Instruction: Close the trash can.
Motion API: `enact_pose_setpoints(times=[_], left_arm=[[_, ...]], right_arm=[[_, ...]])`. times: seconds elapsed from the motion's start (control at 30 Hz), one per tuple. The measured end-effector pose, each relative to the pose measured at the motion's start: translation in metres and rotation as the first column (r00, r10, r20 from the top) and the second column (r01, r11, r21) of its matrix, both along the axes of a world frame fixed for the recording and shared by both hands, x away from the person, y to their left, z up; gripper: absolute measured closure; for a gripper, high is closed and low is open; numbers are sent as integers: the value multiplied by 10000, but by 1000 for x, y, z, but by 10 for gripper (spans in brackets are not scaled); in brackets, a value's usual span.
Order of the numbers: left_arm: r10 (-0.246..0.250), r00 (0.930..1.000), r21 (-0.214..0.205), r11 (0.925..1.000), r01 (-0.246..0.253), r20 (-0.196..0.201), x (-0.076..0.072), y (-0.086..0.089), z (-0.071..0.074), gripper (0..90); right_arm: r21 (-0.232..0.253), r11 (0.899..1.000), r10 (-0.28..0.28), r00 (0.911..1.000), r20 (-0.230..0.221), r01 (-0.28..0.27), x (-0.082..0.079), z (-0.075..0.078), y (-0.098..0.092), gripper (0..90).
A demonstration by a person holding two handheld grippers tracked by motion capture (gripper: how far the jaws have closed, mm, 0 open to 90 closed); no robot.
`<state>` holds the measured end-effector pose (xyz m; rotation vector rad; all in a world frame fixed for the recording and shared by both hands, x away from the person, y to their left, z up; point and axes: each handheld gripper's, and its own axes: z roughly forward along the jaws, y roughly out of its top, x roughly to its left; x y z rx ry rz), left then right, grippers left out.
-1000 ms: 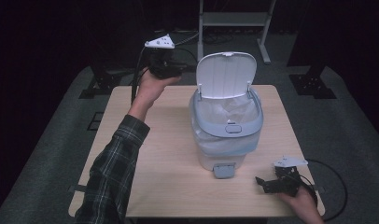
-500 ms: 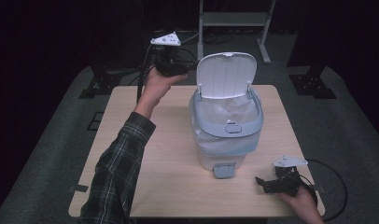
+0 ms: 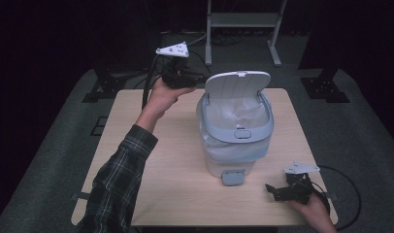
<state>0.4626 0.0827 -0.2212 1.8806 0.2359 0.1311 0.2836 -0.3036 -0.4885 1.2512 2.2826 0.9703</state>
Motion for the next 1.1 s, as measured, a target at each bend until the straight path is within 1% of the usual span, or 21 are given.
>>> enact_pose_setpoints(times=[0.27,0.43,0.53,0.73,0.83,0.9,0.97,1.0,1.1], left_arm=[[-342,9994,267,9991,343,-51,-13,-1,-7,900],[-465,9988,396,9981,469,-118,-20,-3,-14,900],[-546,9983,346,9979,554,-218,-23,-3,-18,900],[-671,9972,405,9968,683,-319,-29,-6,-26,900],[-722,9970,565,9957,737,-279,-34,-9,-27,900],[-803,9964,829,9932,822,-263,-37,-14,-30,899],[-895,9956,984,9909,918,-268,-41,-18,-33,899],[-927,9954,1020,9902,949,-262,-42,-19,-33,898],[-1078,9938,938,9895,1099,-281,-47,-23,-35,899]], right_arm=[[-3,10000,2,10000,0,-2,0,0,0,12],[-1,10000,3,10000,3,-3,0,0,0,13],[-3,10000,-1,10000,4,1,0,0,0,13],[-19,10000,14,10000,6,-14,0,0,0,12],[-21,10000,20,10000,17,-20,0,0,0,13],[-22,10000,21,10000,14,-21,0,0,0,13],[-15,10000,19,10000,7,-19,0,0,0,13],[-16,10000,14,10000,5,-14,0,0,0,13],[-16,10000,14,10000,1,-14,0,0,0,13]])
